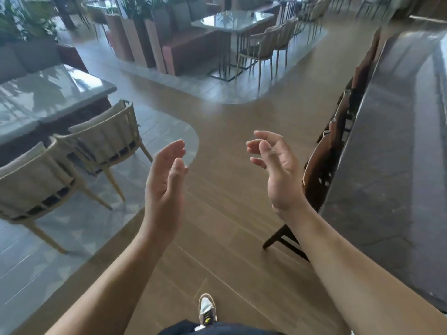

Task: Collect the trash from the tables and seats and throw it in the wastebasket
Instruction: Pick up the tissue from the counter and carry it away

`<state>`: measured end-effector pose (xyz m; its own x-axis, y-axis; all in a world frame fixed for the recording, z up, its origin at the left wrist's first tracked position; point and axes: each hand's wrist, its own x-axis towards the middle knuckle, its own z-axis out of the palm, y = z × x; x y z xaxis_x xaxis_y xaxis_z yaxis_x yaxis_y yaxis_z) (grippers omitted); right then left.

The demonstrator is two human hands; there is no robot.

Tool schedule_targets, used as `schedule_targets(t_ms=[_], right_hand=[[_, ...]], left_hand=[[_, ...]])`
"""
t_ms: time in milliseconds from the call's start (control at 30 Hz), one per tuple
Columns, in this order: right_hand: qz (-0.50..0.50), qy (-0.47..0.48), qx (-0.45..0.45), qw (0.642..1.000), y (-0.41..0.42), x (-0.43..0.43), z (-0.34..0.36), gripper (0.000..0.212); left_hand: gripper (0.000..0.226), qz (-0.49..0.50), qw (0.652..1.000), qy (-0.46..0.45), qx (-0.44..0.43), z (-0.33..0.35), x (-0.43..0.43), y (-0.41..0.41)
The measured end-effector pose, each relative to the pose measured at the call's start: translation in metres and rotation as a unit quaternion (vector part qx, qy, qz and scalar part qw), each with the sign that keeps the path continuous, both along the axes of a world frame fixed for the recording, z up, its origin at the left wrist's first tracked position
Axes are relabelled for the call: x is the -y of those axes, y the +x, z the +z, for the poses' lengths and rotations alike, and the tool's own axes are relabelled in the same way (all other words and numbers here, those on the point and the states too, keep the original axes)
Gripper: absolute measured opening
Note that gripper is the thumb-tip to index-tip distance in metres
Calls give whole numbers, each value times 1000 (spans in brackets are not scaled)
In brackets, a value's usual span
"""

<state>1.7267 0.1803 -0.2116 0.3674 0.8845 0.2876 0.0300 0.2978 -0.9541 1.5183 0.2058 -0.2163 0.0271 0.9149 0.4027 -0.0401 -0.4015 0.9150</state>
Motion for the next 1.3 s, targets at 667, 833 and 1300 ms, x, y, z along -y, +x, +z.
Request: schedule_targets(t_ms=[667, 833, 1300], right_hand=[[-189, 25, -24, 981, 147, -288, -19, 26], [-209, 23, -26, 977, 222, -375, -10, 24], [-271, 16, 6, 962, 377, -560, 12, 32]], left_hand=[[40, -169, 986, -12, 6, -3, -363, 158], [35, -197, 980, -12, 10, 4, -460, 235], [40, -261, 965, -18, 17, 15, -676, 409]])
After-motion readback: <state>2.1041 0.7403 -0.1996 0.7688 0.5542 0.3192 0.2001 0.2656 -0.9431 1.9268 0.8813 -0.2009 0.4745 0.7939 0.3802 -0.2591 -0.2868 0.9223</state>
